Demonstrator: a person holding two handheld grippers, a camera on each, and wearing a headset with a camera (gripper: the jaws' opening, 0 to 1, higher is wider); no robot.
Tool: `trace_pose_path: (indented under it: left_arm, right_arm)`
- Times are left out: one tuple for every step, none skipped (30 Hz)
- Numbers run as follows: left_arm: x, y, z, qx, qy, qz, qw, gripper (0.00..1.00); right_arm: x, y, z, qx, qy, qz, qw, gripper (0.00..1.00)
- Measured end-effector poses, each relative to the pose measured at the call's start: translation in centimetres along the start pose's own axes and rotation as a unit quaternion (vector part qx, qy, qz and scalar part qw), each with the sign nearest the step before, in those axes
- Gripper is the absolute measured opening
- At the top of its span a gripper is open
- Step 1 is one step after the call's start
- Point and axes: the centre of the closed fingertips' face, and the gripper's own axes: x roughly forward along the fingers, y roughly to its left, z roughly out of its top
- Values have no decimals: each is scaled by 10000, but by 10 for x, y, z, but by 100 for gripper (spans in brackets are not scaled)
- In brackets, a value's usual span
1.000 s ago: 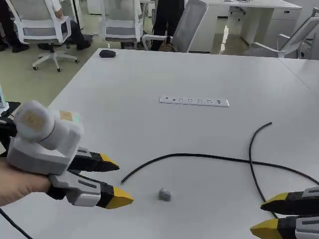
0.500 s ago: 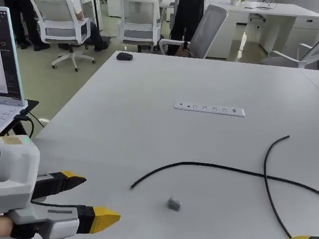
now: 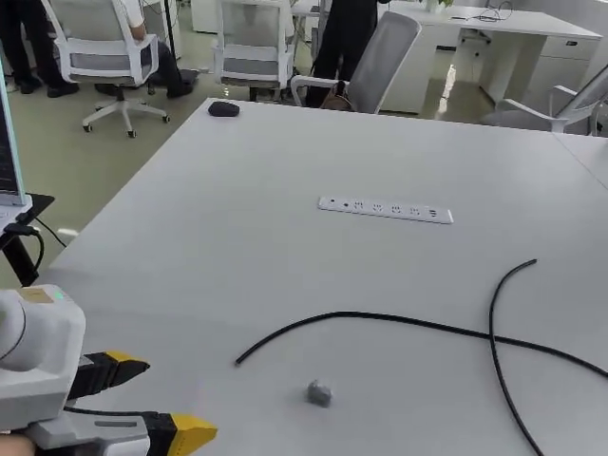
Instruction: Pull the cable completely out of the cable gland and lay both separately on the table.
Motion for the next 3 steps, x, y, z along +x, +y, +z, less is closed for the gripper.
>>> trace_pose_path:
  left_arm:
    - [-1,0,0,-29,-22,-36,10000,69]
    - [-1,0,0,-68,-29,-61,10000,69]
    - [-2,0,-1,-68,-16,-61,10000,69]
  right_arm:
    - [-1,0,1,8,-17,-6,10000,47]
    - [-1,0,1,12,-28,-19,10000,47]
    - [-1,0,2,10,-23,-26,10000,47]
